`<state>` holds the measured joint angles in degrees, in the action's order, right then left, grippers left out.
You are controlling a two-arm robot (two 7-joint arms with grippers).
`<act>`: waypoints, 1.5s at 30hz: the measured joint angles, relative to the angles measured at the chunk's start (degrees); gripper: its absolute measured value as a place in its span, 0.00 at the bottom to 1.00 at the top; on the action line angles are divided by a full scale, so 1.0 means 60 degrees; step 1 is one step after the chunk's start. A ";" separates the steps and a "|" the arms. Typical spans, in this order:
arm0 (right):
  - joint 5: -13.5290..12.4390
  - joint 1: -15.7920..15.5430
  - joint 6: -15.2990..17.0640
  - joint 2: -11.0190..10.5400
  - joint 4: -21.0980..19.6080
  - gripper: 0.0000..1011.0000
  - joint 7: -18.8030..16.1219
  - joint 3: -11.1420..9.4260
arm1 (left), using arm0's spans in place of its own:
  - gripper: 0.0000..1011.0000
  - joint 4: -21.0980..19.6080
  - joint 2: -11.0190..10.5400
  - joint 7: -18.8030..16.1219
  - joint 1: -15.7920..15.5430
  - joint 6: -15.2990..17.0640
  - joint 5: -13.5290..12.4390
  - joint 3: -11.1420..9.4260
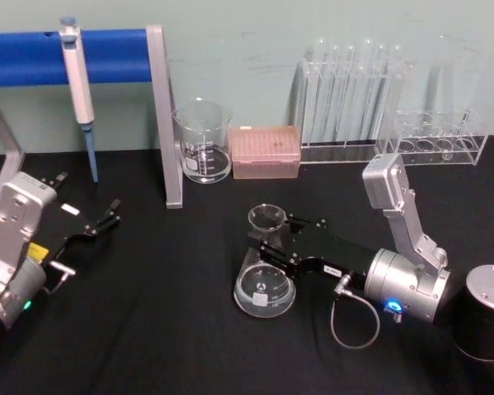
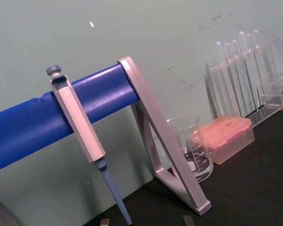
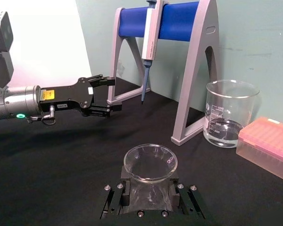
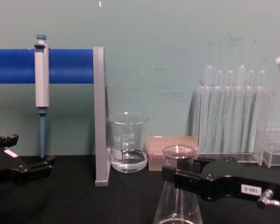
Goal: Grasp the erlenmeyer flask with one hand, shake it three times, then place it back.
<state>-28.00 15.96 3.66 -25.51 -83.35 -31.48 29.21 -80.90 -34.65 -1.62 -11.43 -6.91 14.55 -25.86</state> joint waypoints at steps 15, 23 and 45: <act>-0.0017 -0.0043 0.0051 -0.0027 -0.0059 0.44 0.0085 0.0007 | 0.99 0.0000 0.0000 0.0000 0.0000 0.0000 0.0000 0.0000; -0.0017 -0.0046 0.0055 -0.0023 -0.0062 0.44 0.0092 0.0005 | 0.99 0.0000 0.0000 0.0000 0.0000 0.0000 0.0000 0.0000; -0.0013 -0.0056 0.0056 -0.0023 -0.0061 0.47 0.0097 0.0000 | 0.99 0.0000 0.0000 0.0000 0.0000 0.0000 0.0000 0.0000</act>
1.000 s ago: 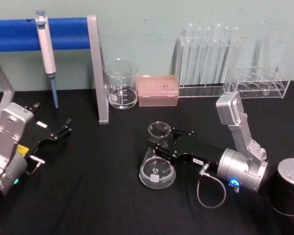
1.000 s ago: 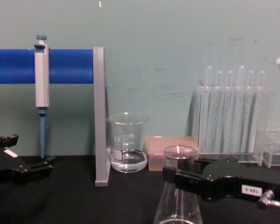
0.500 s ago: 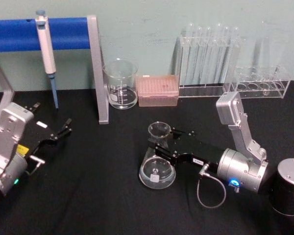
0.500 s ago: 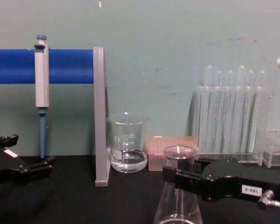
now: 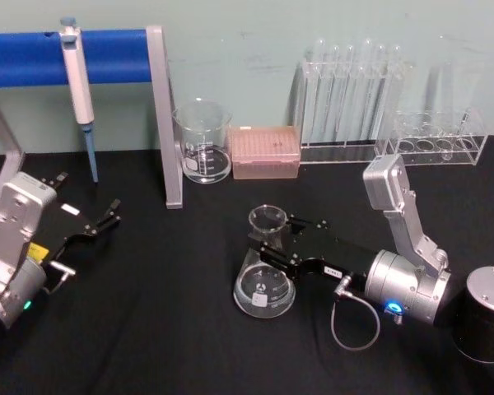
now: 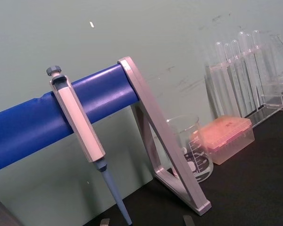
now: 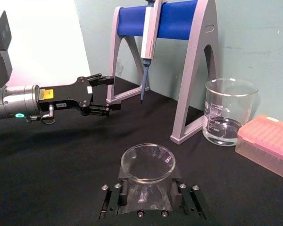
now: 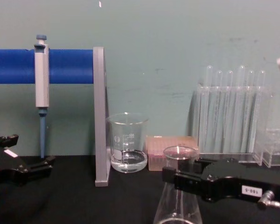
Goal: Grasp the erlenmeyer flask with one hand, shake it three times, then place it back.
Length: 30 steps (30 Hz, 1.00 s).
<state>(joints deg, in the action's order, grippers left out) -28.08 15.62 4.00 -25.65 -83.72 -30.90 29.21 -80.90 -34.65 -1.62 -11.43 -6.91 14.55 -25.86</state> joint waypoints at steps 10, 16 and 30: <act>0.0013 -0.0001 0.0015 0.0000 0.0003 0.79 0.0001 0.0000 | 0.99 0.0001 0.0000 0.0000 0.0000 0.0000 0.0000 0.0000; 0.0013 0.0001 0.0015 0.0000 0.0003 0.96 0.0000 0.0000 | 0.99 0.0000 0.0000 0.0000 0.0000 0.0000 0.0000 0.0000; 0.0012 0.0001 0.0008 0.0000 -0.0001 0.99 0.0000 0.0000 | 0.99 0.0000 0.0000 0.0000 0.0000 0.0000 0.0000 0.0000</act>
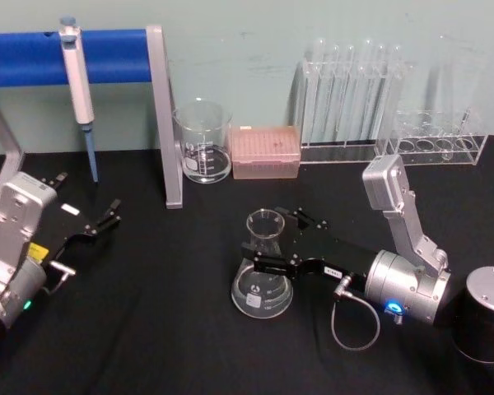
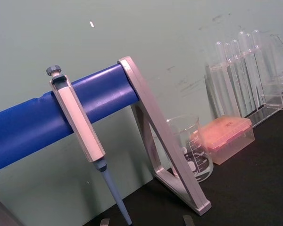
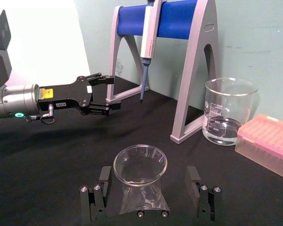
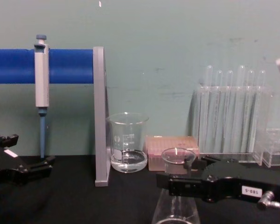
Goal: Grasp the erlenmeyer flask with one hand, shake it three times, then place it back.
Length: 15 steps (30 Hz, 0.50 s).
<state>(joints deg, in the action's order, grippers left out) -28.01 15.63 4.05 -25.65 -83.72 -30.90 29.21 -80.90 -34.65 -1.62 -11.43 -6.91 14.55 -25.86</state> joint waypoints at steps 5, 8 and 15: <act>0.0000 0.0000 -0.0004 0.0000 0.0000 0.99 0.0000 0.0000 | 0.99 0.0000 0.0000 0.0000 0.0001 0.0000 0.0000 0.0000; 0.0000 0.0000 -0.0006 0.0000 0.0000 0.99 -0.0001 0.0000 | 0.99 0.0000 0.0000 0.0000 0.0000 0.0000 0.0000 0.0000; 0.0049 0.0055 0.0132 -0.0034 -0.0003 0.99 0.0000 0.0093 | 0.99 0.0000 0.0000 0.0000 0.0000 0.0000 0.0000 0.0000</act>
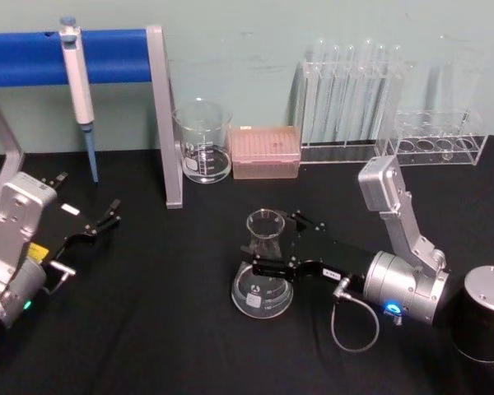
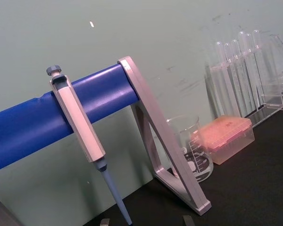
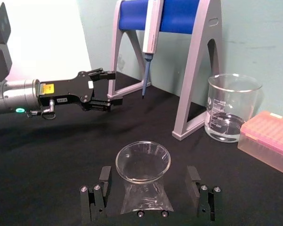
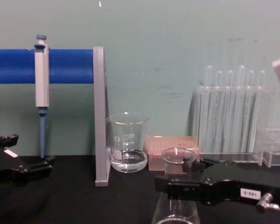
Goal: Grasp the erlenmeyer flask with one hand, shake it three times, then place it back.
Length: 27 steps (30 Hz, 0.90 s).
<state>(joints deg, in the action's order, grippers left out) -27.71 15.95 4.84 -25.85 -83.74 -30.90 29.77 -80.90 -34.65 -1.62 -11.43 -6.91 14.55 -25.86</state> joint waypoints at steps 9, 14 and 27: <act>0.0092 0.0038 0.0265 -0.0162 -0.0078 0.99 -0.0024 0.0081 | 0.99 0.0000 0.0000 0.0001 0.0001 0.0000 0.0000 0.0000; 0.0144 -0.0032 0.0441 -0.0361 -0.0305 0.99 -0.0007 0.0082 | 0.99 -0.0001 0.0000 0.0000 0.0001 0.0000 0.0000 0.0000; -0.0163 -0.0516 0.1176 -0.1253 -0.1286 0.99 -0.0038 -0.0186 | 0.99 0.0000 0.0000 0.0000 0.0001 0.0000 0.0000 0.0001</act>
<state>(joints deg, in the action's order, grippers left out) -28.69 12.86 11.89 -33.37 -91.46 -31.12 28.65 -80.90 -34.65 -1.62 -11.43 -6.91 14.55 -25.86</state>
